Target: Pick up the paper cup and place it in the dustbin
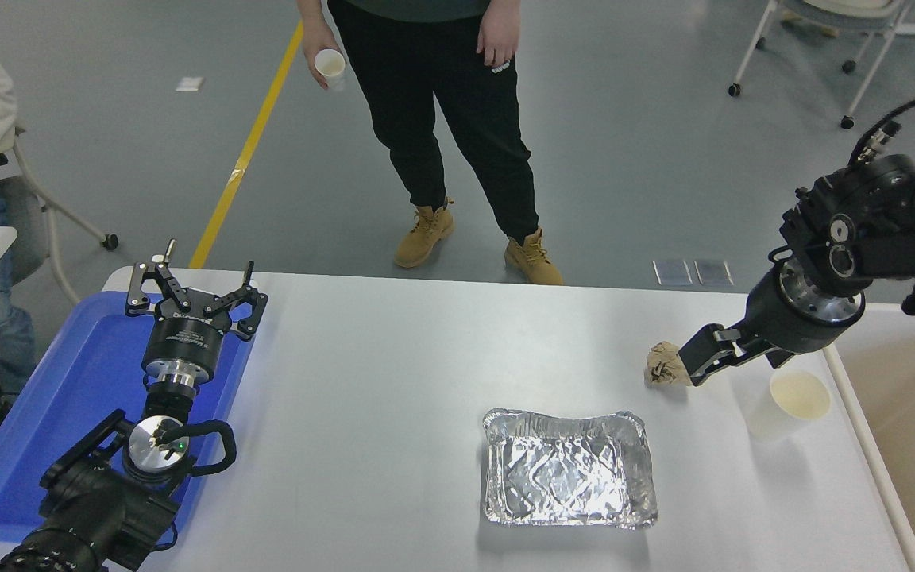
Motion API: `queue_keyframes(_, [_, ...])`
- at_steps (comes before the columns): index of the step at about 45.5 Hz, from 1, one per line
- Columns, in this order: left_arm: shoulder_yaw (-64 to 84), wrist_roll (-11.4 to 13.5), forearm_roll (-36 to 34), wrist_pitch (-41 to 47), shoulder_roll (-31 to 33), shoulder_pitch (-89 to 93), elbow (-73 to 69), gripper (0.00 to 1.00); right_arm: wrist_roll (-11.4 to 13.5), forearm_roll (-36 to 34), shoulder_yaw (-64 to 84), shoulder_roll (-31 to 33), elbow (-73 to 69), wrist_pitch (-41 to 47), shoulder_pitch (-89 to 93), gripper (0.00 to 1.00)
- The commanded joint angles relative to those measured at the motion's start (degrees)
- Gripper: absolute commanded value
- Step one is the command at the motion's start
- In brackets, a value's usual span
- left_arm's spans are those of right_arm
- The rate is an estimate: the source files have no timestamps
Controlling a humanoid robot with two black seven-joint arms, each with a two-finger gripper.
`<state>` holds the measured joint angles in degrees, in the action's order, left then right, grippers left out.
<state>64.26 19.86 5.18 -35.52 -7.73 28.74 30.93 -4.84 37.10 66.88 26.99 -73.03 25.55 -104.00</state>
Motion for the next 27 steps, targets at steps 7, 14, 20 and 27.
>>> queue_keyframes(7, [0.08,0.09,0.01,0.01,-0.01,0.00,0.00,1.00,-0.08,10.62,-12.56,6.76,19.23,-2.00,21.47,1.00])
queue_keyframes(14, [-0.01,0.09,0.01,0.01,-0.01,0.00,0.00,1.00,-0.34,12.64,-14.85,7.37,25.39,-2.08,25.60,1.00])
queue_keyframes(20, [-0.01,0.09,0.01,0.01,-0.01,0.09,0.00,1.00,-0.52,13.61,-14.85,7.37,26.89,-2.87,26.57,0.99])
queue_keyframes(27, [-0.01,0.09,0.01,0.01,-0.01,0.09,0.00,1.00,-0.52,13.61,-14.85,7.20,26.80,-3.23,27.19,0.99])
